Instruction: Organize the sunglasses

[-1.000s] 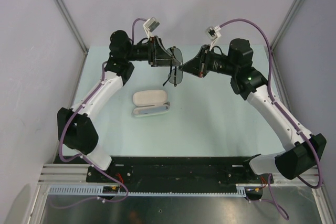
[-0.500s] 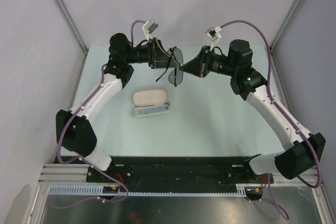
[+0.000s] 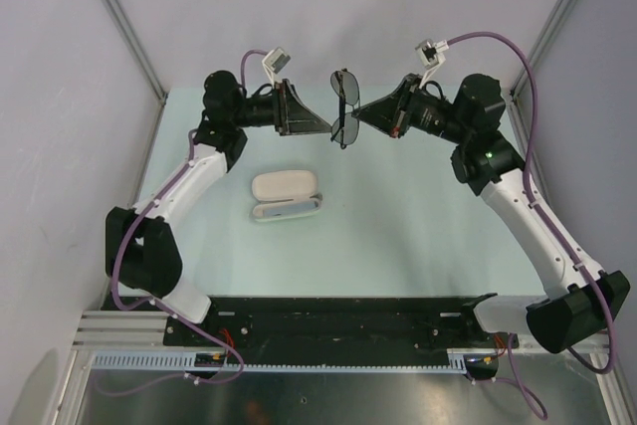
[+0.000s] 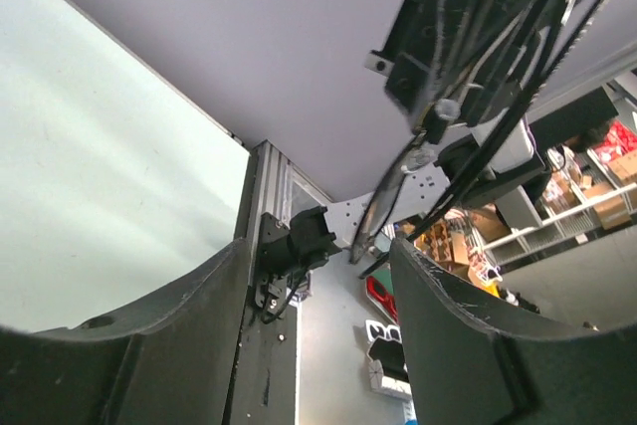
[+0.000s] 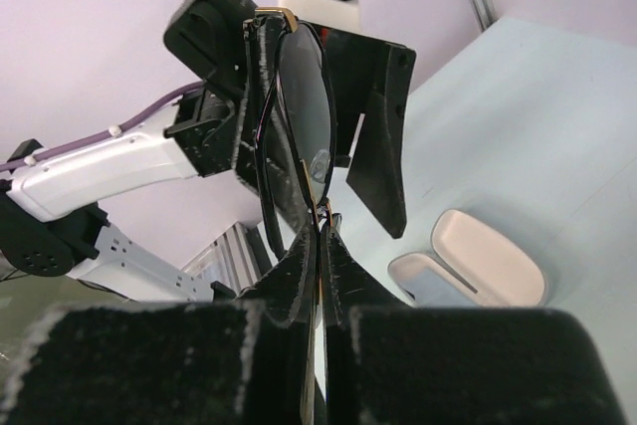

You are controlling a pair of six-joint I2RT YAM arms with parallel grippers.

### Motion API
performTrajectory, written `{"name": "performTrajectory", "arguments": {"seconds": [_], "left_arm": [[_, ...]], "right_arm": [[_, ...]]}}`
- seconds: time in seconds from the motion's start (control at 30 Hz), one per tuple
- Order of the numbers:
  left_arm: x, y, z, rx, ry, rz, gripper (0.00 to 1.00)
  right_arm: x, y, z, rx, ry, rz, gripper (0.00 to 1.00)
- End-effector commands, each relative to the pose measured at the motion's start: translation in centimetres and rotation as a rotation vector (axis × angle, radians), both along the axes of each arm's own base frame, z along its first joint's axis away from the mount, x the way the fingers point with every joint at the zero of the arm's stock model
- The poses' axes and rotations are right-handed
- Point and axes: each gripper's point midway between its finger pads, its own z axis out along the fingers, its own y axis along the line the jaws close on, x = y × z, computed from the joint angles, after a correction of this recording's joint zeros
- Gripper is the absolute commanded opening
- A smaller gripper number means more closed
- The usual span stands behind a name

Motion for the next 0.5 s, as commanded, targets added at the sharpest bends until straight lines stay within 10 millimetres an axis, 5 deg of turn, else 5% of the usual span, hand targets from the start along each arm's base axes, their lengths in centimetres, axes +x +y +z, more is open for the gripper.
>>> {"name": "performTrajectory", "arguments": {"seconds": [0.0,0.13,0.27,0.4,0.47], "left_arm": [[-1.1,1.6,2.2,-0.019,-0.108,0.012,0.65],[-1.6,2.5,4.1,-0.034,-0.165,0.034,0.71],[-2.0,2.9,5.3,-0.045,-0.262,0.059,0.88],[0.8,4.7,3.0,-0.019,-0.258,0.179,0.88],[3.9,7.3,1.2,-0.004,-0.180,0.319,0.86]], "right_arm": [[-0.5,-0.6,2.8,0.037,-0.109,-0.014,0.00],[-0.3,-0.4,2.3,0.025,-0.102,-0.009,0.00],[0.0,-0.3,1.9,0.017,-0.091,-0.006,0.00],[0.4,-0.3,1.0,0.004,-0.065,-0.015,0.00],[0.6,-0.3,0.6,-0.001,-0.058,-0.018,0.00]]}}
